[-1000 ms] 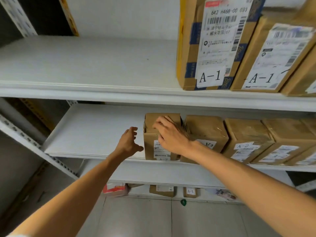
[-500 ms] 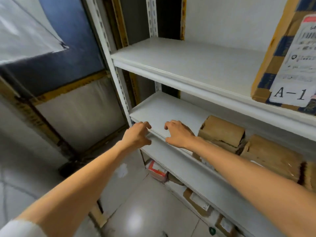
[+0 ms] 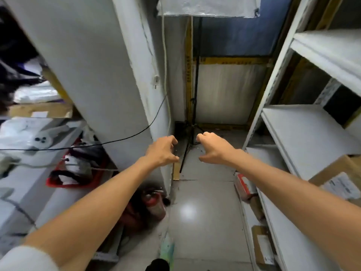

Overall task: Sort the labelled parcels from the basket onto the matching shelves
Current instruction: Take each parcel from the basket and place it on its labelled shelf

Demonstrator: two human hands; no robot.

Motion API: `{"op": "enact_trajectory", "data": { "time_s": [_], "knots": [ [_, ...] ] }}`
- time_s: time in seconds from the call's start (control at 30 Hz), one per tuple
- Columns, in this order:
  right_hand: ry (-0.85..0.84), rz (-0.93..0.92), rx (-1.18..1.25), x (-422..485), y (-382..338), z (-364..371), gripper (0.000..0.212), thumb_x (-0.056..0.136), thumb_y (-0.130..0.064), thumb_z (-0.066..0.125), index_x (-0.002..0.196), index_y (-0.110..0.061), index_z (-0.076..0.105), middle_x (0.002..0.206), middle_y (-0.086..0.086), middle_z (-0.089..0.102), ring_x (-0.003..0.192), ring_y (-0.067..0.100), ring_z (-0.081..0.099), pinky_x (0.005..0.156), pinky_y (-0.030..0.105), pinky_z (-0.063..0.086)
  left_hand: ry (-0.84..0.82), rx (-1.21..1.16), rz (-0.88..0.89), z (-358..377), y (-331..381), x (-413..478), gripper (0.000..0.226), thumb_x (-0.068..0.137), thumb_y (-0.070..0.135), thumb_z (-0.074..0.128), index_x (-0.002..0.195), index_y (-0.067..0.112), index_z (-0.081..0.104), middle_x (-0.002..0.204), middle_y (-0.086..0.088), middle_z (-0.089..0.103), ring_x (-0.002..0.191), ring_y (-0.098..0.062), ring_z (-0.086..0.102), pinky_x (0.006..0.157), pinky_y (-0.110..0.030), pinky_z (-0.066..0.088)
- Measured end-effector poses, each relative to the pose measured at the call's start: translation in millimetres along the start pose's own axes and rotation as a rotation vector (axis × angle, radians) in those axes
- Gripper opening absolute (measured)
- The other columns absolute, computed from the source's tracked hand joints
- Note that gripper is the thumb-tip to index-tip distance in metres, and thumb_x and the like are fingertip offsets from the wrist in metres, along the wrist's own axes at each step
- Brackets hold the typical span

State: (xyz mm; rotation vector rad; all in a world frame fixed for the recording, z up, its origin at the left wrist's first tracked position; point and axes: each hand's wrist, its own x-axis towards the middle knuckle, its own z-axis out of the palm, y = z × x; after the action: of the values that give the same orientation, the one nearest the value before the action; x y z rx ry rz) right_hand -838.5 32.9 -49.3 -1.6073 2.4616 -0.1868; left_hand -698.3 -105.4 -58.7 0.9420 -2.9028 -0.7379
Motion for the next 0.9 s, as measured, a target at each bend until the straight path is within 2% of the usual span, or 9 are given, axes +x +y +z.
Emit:
{"op": "enact_trajectory", "data": {
  "time_s": [0.17,0.23,0.37,0.57,0.63,0.77,0.9],
  "knots": [
    [-0.08,-0.298,0.004,24.6,-122.9,21.9,0.047,0.076,-0.024,0.068,0.115,-0.005,0.05,0.113,0.012,0.055,0.106,0.032,0.053,0.082,0.041,0.049,0.134,-0.044,-0.273,-34.5,-98.9,-105.8,0.057,0.071,0.032,0.076,0.122,0.02,0.055,0.114,0.0,0.064,0.103,-0.021,0.061,0.088,-0.036,0.051],
    [-0.116,-0.413,-0.021,27.5,-175.4,34.1,0.052,0.077,-0.024,0.066,0.122,-0.005,0.049,0.117,0.014,0.054,0.109,0.033,0.053,0.083,0.042,0.049,0.183,-0.065,-0.37,-43.1,-136.4,-150.8,0.055,0.071,0.032,0.076,0.12,0.02,0.055,0.111,0.0,0.064,0.101,-0.021,0.061,0.086,-0.037,0.052],
    [-0.187,-0.662,-0.061,19.9,-278.0,62.5,0.045,0.077,-0.019,0.062,0.119,-0.005,0.049,0.112,0.013,0.052,0.103,0.033,0.053,0.079,0.043,0.05,0.243,-0.16,-0.56,-47.4,-196.9,-246.8,0.052,0.079,0.026,0.073,0.125,0.013,0.05,0.112,-0.003,0.057,0.1,-0.02,0.056,0.08,-0.031,0.047],
    [-0.306,-0.963,-0.081,-1.1,-421.9,100.1,0.057,0.079,-0.027,0.065,0.128,-0.004,0.046,0.121,0.014,0.052,0.111,0.031,0.05,0.09,0.045,0.047,0.361,-0.212,-0.843,-50.9,-265.9,-388.2,0.05,0.074,0.026,0.076,0.118,0.013,0.055,0.106,-0.004,0.06,0.095,-0.022,0.058,0.074,-0.031,0.047],
    [-0.321,-1.014,-0.078,-12.4,-462.3,108.9,0.051,0.08,-0.027,0.066,0.122,-0.003,0.049,0.118,0.016,0.054,0.109,0.033,0.053,0.089,0.047,0.048,0.399,-0.189,-0.915,-54.8,-284.4,-427.2,0.051,0.073,0.026,0.077,0.118,0.014,0.057,0.107,-0.004,0.063,0.098,-0.023,0.06,0.074,-0.03,0.046],
    [-0.354,-1.073,-0.104,-31.8,-531.3,122.3,0.044,0.081,-0.024,0.066,0.117,-0.005,0.049,0.109,0.013,0.055,0.1,0.032,0.054,0.083,0.045,0.049,0.449,-0.215,-1.017,-59.2,-319.1,-484.5,0.056,0.074,0.029,0.078,0.123,0.014,0.055,0.114,-0.006,0.061,0.105,-0.024,0.058,0.084,-0.034,0.05],
    [-0.395,-1.086,-0.112,-47.0,-588.2,140.3,0.047,0.08,-0.021,0.065,0.12,-0.003,0.049,0.116,0.014,0.053,0.104,0.031,0.054,0.087,0.047,0.049,0.446,-0.246,-1.06,-62.0,-355.2,-528.3,0.055,0.076,0.032,0.077,0.123,0.013,0.054,0.117,-0.006,0.06,0.105,-0.023,0.057,0.085,-0.036,0.05]
  ]
}}
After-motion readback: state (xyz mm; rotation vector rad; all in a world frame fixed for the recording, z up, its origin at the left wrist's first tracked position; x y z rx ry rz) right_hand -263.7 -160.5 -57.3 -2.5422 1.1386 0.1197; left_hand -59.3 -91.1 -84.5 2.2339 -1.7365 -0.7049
